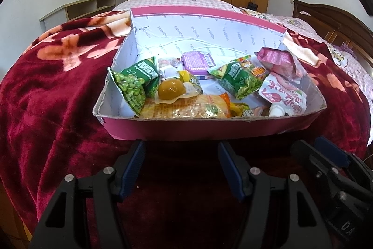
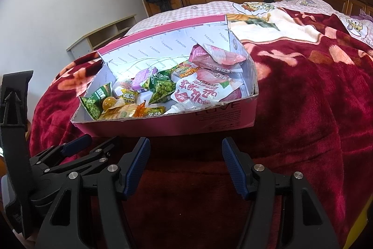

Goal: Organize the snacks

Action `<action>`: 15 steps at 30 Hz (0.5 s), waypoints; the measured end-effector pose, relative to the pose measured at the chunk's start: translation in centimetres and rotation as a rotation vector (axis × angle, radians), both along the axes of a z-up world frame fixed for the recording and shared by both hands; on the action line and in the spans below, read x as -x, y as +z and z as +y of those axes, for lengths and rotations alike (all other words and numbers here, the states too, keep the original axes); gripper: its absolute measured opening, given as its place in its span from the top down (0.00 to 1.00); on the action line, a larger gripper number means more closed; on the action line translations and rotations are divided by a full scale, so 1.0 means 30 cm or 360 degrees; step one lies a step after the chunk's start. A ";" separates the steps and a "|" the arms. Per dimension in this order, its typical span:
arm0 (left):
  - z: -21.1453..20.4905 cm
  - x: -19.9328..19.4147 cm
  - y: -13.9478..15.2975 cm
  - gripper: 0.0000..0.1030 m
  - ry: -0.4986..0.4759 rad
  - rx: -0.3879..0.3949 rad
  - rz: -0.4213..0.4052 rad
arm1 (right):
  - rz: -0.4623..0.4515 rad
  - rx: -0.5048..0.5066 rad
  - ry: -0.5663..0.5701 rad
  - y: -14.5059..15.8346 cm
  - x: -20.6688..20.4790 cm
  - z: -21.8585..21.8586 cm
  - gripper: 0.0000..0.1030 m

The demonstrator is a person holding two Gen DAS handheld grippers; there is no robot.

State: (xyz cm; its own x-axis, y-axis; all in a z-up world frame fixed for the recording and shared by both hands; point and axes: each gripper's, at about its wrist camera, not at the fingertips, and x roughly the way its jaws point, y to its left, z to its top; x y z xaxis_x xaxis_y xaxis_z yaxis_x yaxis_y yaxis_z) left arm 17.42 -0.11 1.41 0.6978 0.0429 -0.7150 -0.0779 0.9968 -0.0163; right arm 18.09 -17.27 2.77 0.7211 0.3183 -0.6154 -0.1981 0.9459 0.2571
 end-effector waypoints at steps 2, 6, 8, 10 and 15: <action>-0.003 0.001 0.001 0.34 -0.0004 -0.0001 -0.0001 | 0.0000 -0.0001 0.0000 0.000 0.000 0.000 0.36; -0.005 0.002 0.001 0.34 -0.0003 0.0001 0.0001 | -0.0002 -0.0001 -0.0001 0.000 0.000 0.000 0.36; -0.005 0.002 0.002 0.34 -0.0002 0.0000 0.0001 | -0.0002 -0.0001 -0.0001 -0.001 -0.001 0.003 0.36; -0.005 0.001 0.001 0.34 -0.0003 0.0000 0.0000 | -0.0001 -0.0001 -0.0001 -0.001 0.000 0.002 0.36; -0.004 0.001 0.001 0.34 -0.0003 -0.0001 0.0001 | -0.0002 0.0000 -0.0001 0.000 0.000 0.005 0.36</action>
